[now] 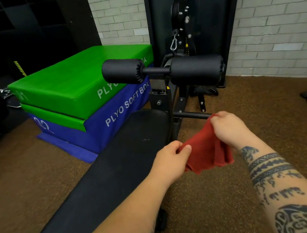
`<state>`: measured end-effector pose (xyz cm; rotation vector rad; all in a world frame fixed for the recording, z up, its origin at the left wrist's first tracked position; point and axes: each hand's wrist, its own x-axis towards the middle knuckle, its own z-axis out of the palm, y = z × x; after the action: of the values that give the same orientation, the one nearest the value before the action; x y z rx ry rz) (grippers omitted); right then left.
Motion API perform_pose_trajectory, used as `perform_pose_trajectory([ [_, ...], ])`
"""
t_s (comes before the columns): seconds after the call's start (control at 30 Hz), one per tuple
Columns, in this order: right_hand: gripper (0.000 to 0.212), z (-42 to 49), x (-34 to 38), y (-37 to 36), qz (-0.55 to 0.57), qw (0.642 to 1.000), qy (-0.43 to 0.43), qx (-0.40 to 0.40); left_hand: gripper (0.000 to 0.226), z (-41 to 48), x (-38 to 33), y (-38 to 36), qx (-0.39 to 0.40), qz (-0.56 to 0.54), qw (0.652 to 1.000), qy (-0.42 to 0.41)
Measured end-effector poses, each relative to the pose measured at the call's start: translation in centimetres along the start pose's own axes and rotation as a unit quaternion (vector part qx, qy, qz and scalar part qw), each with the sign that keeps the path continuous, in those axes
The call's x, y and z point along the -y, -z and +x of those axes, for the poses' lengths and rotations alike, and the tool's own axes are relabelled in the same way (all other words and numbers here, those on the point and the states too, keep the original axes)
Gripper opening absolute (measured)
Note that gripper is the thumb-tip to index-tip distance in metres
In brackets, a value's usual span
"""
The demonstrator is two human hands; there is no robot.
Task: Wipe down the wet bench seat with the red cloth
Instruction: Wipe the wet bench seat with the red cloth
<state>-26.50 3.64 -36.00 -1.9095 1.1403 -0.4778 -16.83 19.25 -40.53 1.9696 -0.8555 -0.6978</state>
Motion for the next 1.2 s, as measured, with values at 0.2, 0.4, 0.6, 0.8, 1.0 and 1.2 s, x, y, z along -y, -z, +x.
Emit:
perform_pose_trajectory([
  [0.2, 0.026, 0.4, -1.2, 0.6, 0.075, 0.996, -0.041, -0.007, 0.038, 0.2, -0.4, -0.8, -0.066, -0.275, 0.958, 0.048],
  [0.4, 0.037, -0.1, -0.2, 1.3, 0.292, 0.944, -0.131, 0.080, 0.036, 0.6, -0.5, 1.6, -0.038, -0.482, 0.872, 0.084],
  [0.6, 0.029, 0.0, 0.4, 1.0, 0.382, 0.903, -0.175, 0.088, 0.035, 0.3, -0.6, 1.2, 0.052, -0.458, 0.874, 0.153],
  [0.8, 0.066, -0.3, -0.8, 1.4, 0.316, 0.913, -0.185, 0.180, 0.022, 1.0, -1.6, 1.4, -0.029, -0.451, 0.875, 0.174],
  [1.0, 0.055, -0.7, -1.2, 0.5, 0.151, 0.939, -0.180, 0.251, 0.052, 0.7, -1.3, 1.0, -0.046, -0.426, 0.886, 0.175],
  [1.2, 0.021, 0.0, -1.8, 1.5, 0.052, 0.969, -0.146, 0.193, 0.105, -0.4, 0.1, -0.4, 0.021, -0.291, 0.949, 0.121],
])
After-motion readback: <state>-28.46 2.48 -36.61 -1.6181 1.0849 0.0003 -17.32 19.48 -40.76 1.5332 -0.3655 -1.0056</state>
